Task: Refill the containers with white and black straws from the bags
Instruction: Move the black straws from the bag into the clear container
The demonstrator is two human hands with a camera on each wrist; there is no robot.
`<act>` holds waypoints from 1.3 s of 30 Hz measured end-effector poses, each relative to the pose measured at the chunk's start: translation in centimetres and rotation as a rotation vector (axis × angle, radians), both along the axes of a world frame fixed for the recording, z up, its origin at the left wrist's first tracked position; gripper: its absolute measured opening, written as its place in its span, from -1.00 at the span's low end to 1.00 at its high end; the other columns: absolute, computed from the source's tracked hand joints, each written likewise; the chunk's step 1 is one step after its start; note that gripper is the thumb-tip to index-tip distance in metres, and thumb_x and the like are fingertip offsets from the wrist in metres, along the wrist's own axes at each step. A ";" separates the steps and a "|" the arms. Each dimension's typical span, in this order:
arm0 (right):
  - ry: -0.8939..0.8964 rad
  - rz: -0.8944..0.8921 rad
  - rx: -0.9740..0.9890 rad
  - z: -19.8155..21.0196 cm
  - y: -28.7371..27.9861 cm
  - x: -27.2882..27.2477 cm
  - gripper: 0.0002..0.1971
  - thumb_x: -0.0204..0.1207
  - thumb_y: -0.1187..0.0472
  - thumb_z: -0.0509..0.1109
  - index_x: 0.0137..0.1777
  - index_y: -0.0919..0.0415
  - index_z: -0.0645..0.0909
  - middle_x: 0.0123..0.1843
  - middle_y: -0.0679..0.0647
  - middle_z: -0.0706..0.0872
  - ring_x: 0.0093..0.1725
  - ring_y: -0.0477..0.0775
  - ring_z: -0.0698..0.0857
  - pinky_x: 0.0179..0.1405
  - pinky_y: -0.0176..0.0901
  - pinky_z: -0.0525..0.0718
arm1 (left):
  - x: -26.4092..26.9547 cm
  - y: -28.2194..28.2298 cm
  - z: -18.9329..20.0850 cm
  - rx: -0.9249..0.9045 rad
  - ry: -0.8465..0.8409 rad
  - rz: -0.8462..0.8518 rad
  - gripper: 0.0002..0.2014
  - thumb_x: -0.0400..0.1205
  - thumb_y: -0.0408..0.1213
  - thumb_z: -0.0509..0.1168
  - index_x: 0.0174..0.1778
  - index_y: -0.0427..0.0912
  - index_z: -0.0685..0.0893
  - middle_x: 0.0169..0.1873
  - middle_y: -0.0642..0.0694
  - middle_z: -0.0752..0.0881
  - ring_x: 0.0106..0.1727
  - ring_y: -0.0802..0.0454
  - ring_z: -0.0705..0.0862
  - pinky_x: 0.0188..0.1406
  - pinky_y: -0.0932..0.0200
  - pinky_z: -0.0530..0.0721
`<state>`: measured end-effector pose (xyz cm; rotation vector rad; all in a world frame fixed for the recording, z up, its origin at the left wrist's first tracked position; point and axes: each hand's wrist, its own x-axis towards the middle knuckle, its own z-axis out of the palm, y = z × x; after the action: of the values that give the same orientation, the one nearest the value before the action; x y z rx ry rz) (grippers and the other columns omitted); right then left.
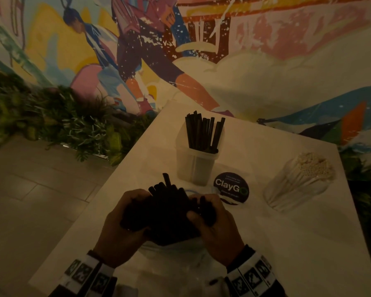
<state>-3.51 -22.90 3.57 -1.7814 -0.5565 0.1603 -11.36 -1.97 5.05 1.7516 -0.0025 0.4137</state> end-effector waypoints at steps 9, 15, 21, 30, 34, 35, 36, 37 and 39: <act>-0.117 -0.111 0.179 1.8 0.1 1.0 -0.55 0.39 -0.23 0.44 -0.27 0.14 0.40 -0.19 -0.06 0.60 -0.18 0.02 0.62 -0.12 -0.14 0.62 | -0.4 -0.4 -0.7 -0.125 0.042 0.041 -0.67 0.21 -0.22 0.47 -0.13 0.09 0.62 -0.10 -0.05 0.74 -0.06 0.02 0.74 -0.05 0.28 0.72; 0.066 -0.122 0.165 0.4 0.2 1.1 -0.50 0.21 -0.24 0.58 -0.40 0.07 0.36 -0.43 0.16 0.49 -0.40 0.22 0.53 -0.30 0.11 0.63 | -0.5 -0.5 -0.6 -0.141 0.036 0.038 -0.62 0.18 -0.23 0.52 -0.11 0.10 0.62 -0.08 -0.06 0.72 -0.07 0.03 0.74 -0.05 0.28 0.73; 0.077 -0.143 0.150 0.0 -0.2 0.9 -0.57 0.21 -0.19 0.58 -0.36 0.09 0.46 -0.37 0.20 0.60 -0.37 0.20 0.62 -0.25 0.02 0.68 | -0.6 -0.6 -0.1 -0.121 0.047 0.052 -0.61 0.15 -0.20 0.52 -0.13 0.12 0.62 -0.10 0.06 0.74 -0.10 0.15 0.74 -0.09 0.38 0.71; 0.215 -0.126 0.039 -3.8 -0.7 1.1 -0.73 0.40 0.45 0.51 -0.39 0.18 0.53 -0.44 -0.02 0.62 -0.36 -0.08 0.62 -0.21 -0.28 0.63 | -0.7 -0.6 -0.4 -0.146 0.066 0.052 -0.63 0.19 -0.19 0.51 -0.12 0.17 0.64 -0.08 -0.03 0.72 -0.07 -0.01 0.74 -0.04 0.19 0.75; 0.157 -0.125 0.130 -2.3 -0.8 1.0 -0.76 0.31 0.20 0.55 -0.42 0.08 0.52 -0.40 0.09 0.64 -0.34 0.03 0.64 -0.20 -0.27 0.66 | -0.7 -0.5 -0.2 -0.128 0.062 0.048 -0.63 0.18 -0.22 0.49 -0.12 0.12 0.63 -0.09 -0.04 0.72 -0.09 0.05 0.73 -0.07 0.30 0.72; 0.138 -0.118 0.152 -1.7 -0.8 0.9 -0.77 0.30 0.12 0.52 -0.42 0.10 0.50 -0.39 0.10 0.64 -0.35 0.03 0.64 -0.19 -0.29 0.65 | -0.6 -0.5 -0.2 -0.125 0.067 0.046 -0.63 0.17 -0.22 0.48 -0.12 0.11 0.62 -0.09 -0.04 0.72 -0.10 0.07 0.73 -0.08 0.34 0.71; 0.119 -0.112 0.171 -1.1 -0.8 0.9 -0.76 0.30 0.09 0.49 -0.42 0.12 0.48 -0.40 0.08 0.63 -0.35 0.01 0.65 -0.19 -0.30 0.65 | -0.6 -0.5 -0.2 -0.128 0.072 0.049 -0.64 0.17 -0.22 0.47 -0.13 0.11 0.62 -0.09 -0.04 0.72 -0.10 0.07 0.73 -0.08 0.35 0.70; 0.101 -0.103 0.194 -0.6 -0.7 0.9 -0.75 0.30 0.09 0.48 -0.41 0.13 0.46 -0.41 0.04 0.63 -0.36 0.00 0.65 -0.19 -0.28 0.66 | -0.5 -0.5 -0.3 -0.133 0.075 0.052 -0.64 0.16 -0.22 0.45 -0.14 0.11 0.62 -0.09 -0.04 0.72 -0.10 0.07 0.73 -0.08 0.36 0.70; 0.087 -0.096 0.257 0.5 -0.7 1.0 -0.74 0.30 0.11 0.49 -0.40 0.14 0.44 -0.42 -0.05 0.63 -0.36 -0.04 0.65 -0.20 -0.24 0.67 | -0.5 -0.4 -0.3 -0.136 0.080 0.059 -0.64 0.15 -0.22 0.44 -0.14 0.11 0.62 -0.08 -0.05 0.71 -0.09 0.07 0.73 -0.07 0.34 0.70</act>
<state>-2.46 -23.57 4.04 -1.5391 -0.4087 0.0951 -11.81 -2.41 4.71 1.6354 0.1322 0.3778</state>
